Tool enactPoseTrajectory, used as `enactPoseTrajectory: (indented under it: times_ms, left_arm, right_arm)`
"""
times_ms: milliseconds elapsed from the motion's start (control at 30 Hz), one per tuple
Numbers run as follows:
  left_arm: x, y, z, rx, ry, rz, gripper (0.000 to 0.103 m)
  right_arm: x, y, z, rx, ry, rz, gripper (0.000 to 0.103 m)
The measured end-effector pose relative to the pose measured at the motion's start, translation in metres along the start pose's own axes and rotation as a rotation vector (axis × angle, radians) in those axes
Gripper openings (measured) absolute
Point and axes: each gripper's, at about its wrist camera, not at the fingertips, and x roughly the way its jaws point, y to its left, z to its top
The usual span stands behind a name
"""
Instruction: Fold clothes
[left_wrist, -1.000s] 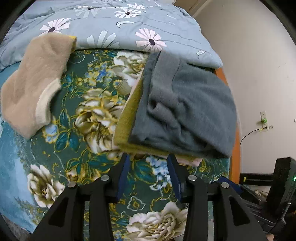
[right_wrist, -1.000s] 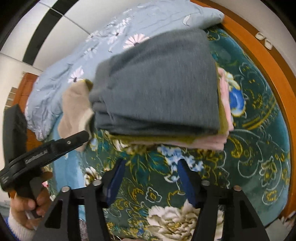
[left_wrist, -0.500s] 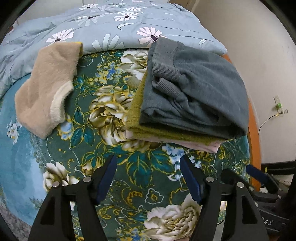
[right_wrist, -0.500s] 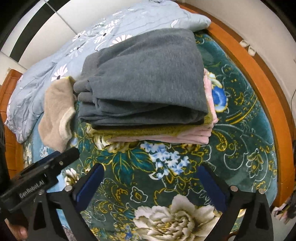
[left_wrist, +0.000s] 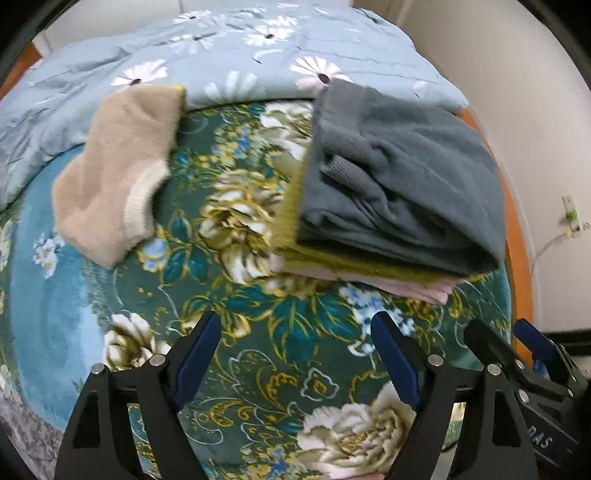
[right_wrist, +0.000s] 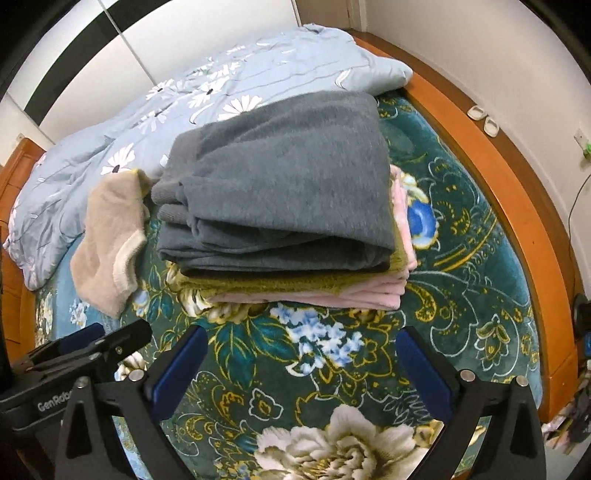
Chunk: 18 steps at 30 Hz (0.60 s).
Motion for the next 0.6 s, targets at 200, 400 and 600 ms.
enactPoseTrajectory:
  times_ms: [200,400,600]
  left_arm:
    - [-0.004,0.002,0.003,-0.033,-0.056,0.094,0.084]
    - [-0.004,-0.011,0.001,0.047,-0.09,0.121,0.084]
    - [0.0,-0.021,0.003,0.076,-0.08,0.116,0.084]
  right_arm:
    - [-0.005,0.005,0.003,-0.039,-0.034,0.002,0.103]
    - [-0.007,0.003,0.005,-0.036,-0.049,0.011,0.103]
    - [-0.005,-0.004,0.006,-0.021,-0.048,0.011,0.103]
